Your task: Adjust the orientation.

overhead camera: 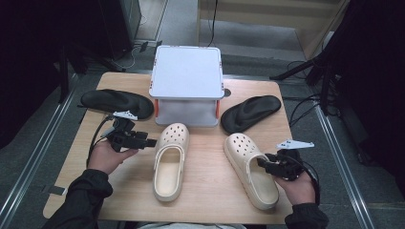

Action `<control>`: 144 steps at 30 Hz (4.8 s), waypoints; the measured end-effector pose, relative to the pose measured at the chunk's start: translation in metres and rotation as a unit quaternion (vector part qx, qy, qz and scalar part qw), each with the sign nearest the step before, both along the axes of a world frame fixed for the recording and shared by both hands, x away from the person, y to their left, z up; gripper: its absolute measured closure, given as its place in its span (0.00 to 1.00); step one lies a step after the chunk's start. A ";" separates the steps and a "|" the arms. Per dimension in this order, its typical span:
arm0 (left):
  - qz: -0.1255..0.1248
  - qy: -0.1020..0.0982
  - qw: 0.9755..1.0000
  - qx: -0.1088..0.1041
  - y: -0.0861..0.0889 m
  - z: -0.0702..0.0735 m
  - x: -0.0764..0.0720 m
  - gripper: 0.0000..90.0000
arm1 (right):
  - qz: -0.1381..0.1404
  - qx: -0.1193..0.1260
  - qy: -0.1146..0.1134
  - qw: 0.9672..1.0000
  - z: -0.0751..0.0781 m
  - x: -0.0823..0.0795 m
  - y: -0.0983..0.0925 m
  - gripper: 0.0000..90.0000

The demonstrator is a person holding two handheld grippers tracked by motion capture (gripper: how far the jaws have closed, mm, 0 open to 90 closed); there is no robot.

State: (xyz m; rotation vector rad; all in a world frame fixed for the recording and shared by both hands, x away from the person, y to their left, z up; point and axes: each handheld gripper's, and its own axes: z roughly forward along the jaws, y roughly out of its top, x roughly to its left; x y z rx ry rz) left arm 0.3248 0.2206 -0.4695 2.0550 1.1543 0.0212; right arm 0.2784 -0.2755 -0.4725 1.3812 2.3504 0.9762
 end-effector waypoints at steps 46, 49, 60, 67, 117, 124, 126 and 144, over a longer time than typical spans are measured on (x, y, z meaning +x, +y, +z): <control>-0.032 -0.007 0.999 -0.004 -0.004 0.004 -0.006 1.00 | -0.019 0.021 0.002 1.000 0.020 0.014 0.068 0.86; -0.036 -0.008 0.999 0.001 -0.007 0.003 -0.006 1.00 | -0.019 0.018 0.009 1.000 0.019 0.017 0.078 0.86; -0.051 -0.005 0.999 0.004 -0.016 -0.009 -0.003 1.00 | -0.020 -0.022 0.006 1.000 0.006 0.027 0.116 0.86; -0.044 0.005 0.999 -0.003 -0.013 -0.014 -0.001 1.00 | -0.028 -0.039 -0.004 0.999 0.005 0.024 0.131 0.85; -0.044 0.029 0.999 -0.008 -0.018 -0.015 -0.021 0.87 | 0.061 0.000 -0.033 0.998 0.003 0.033 0.144 0.69; -0.041 0.010 0.999 -0.020 -0.015 0.001 -0.019 0.86 | 0.068 0.036 -0.048 0.996 0.025 0.014 0.133 0.66; -0.042 0.007 0.999 -0.019 -0.014 0.004 -0.017 0.88 | 0.077 0.053 -0.038 0.995 0.027 0.010 0.132 0.67; -0.049 -0.007 0.999 -0.012 -0.013 0.040 0.015 1.00 | 0.111 0.093 -0.030 0.989 0.017 -0.008 0.139 0.65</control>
